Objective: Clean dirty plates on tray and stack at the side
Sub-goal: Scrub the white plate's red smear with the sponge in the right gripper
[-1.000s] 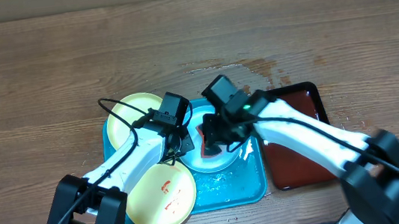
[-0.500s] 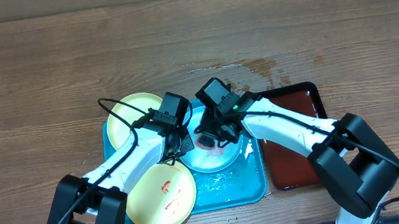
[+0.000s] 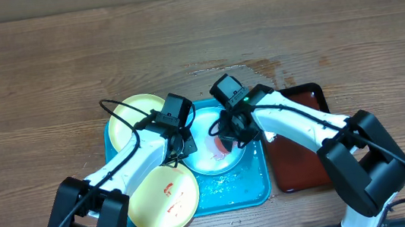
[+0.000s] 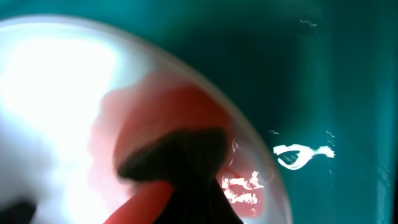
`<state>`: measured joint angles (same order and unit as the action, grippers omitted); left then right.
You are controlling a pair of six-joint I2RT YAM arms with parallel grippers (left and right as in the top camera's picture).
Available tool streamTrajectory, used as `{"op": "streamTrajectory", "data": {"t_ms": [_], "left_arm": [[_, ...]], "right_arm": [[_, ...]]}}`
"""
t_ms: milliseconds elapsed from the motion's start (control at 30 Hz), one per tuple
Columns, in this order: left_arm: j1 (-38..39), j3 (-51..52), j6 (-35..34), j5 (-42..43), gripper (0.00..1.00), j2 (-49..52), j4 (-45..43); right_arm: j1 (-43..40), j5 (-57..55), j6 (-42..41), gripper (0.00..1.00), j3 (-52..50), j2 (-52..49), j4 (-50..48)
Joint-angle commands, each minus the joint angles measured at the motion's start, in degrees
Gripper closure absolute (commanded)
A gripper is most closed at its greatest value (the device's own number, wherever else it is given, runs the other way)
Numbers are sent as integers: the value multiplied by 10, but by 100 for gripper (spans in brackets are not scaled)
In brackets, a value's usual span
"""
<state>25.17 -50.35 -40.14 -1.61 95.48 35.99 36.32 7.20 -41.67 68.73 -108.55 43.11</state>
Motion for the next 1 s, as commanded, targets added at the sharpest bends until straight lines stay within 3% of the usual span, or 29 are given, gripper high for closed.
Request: {"op": "streamTrajectory", "data": {"t_ms": [0, 167, 433, 833, 967], "left_arm": [[-4, 28, 7, -63, 95, 32, 17], [-4, 28, 7, -63, 96, 32, 17], [-4, 28, 7, -63, 95, 32, 17], [-4, 28, 7, -63, 96, 32, 17], [-4, 28, 7, -63, 96, 32, 20]], "right_arm": [[5, 135, 174, 96, -5, -18, -17], [19, 278, 199, 96, -5, -18, -53], [24, 283, 70, 96, -8, -35, -76], [7, 118, -73, 96, -54, -63, -122], [-12, 78, -83, 96, -54, -63, -99]]}}
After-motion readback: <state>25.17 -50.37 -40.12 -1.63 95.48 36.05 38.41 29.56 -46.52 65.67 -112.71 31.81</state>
